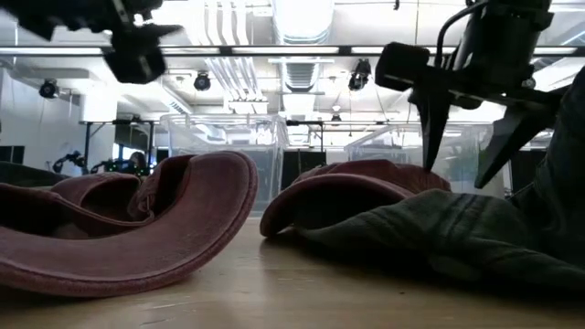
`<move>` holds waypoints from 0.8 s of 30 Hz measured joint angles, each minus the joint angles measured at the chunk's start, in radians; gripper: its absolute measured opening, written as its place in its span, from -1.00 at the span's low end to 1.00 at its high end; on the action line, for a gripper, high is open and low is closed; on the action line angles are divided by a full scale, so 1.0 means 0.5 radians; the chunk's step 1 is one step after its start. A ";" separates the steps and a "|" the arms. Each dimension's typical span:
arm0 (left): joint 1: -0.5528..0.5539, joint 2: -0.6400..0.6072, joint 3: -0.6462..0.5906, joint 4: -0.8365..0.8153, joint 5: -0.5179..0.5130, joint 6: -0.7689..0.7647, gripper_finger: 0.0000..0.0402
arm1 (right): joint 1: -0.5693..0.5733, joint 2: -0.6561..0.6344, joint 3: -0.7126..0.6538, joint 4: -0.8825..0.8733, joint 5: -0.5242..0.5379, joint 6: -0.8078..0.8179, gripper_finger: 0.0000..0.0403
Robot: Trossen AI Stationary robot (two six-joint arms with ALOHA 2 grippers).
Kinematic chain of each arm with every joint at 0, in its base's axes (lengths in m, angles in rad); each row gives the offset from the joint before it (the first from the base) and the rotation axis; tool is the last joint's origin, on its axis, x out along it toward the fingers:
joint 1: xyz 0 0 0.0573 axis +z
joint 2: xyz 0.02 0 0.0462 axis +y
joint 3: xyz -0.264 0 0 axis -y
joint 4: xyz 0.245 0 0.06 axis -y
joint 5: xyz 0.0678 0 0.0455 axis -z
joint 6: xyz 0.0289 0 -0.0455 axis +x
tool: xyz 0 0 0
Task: Pick & Place hat
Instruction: Put the right red cap into the left transparent bin
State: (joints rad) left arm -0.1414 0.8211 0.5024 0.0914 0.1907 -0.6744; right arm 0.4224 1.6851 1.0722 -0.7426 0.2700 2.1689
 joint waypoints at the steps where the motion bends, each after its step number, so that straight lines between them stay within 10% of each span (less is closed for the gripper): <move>1: -0.041 0.096 0.071 -0.077 -0.012 0.066 0.01 | 0.012 0.001 0.000 0.010 0.007 0.006 0.08; 13: -0.345 0.932 0.592 -0.308 -0.543 0.663 0.01 | 0.101 0.160 0.119 0.372 0.076 -0.056 0.08; 24: -0.276 1.302 0.841 -0.328 -0.832 1.260 0.01 | 0.252 0.546 0.616 0.317 0.088 -0.746 0.08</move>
State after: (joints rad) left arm -0.2795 1.4723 0.9231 -0.0725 -0.2253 -0.0444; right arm 0.5483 1.9582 1.3803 -0.5840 0.3139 1.7958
